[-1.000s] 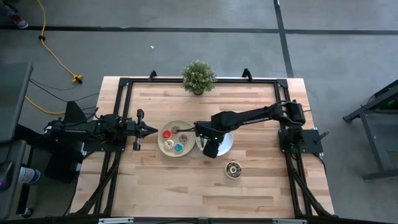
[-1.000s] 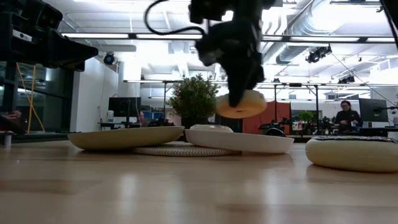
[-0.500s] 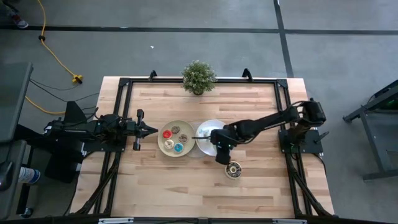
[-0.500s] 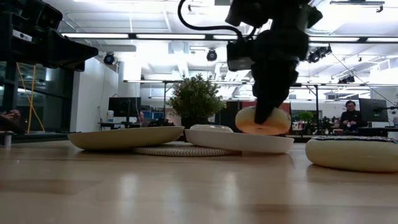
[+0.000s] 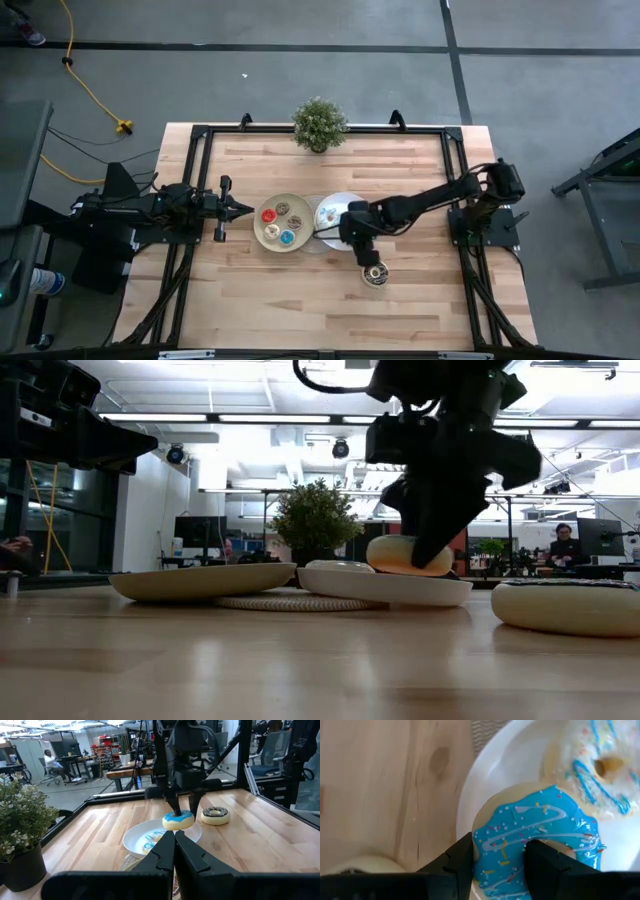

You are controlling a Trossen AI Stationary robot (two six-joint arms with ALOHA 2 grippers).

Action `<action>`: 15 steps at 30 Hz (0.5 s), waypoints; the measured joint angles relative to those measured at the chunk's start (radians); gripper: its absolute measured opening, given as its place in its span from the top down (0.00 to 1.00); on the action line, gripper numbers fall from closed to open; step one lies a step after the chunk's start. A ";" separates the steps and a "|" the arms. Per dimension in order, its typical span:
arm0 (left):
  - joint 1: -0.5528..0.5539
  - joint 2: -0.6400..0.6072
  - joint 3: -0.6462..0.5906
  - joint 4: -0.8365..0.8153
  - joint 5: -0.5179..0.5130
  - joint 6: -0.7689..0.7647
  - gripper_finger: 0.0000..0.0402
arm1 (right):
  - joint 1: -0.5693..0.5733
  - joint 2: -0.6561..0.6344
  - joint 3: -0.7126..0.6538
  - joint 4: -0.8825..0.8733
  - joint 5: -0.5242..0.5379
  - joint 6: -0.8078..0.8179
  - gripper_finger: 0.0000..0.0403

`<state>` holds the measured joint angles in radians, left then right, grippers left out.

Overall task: Pick & Place donuts
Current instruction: Put the large blue donut on the white plate

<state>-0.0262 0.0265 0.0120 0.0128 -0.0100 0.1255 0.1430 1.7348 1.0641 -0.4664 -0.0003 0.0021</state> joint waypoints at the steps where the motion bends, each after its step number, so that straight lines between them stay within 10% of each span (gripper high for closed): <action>1: 0.000 0.000 0.000 0.000 0.000 0.000 1.00 | 0.003 0.000 0.000 -0.003 0.000 -0.029 0.66; 15: 0.000 0.000 0.000 0.000 0.000 0.000 1.00 | 0.009 0.036 0.000 -0.021 -0.011 -0.135 0.66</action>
<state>-0.0265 0.0265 0.0120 0.0127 -0.0097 0.1257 0.1516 1.7708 1.0645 -0.4877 -0.0116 -0.1333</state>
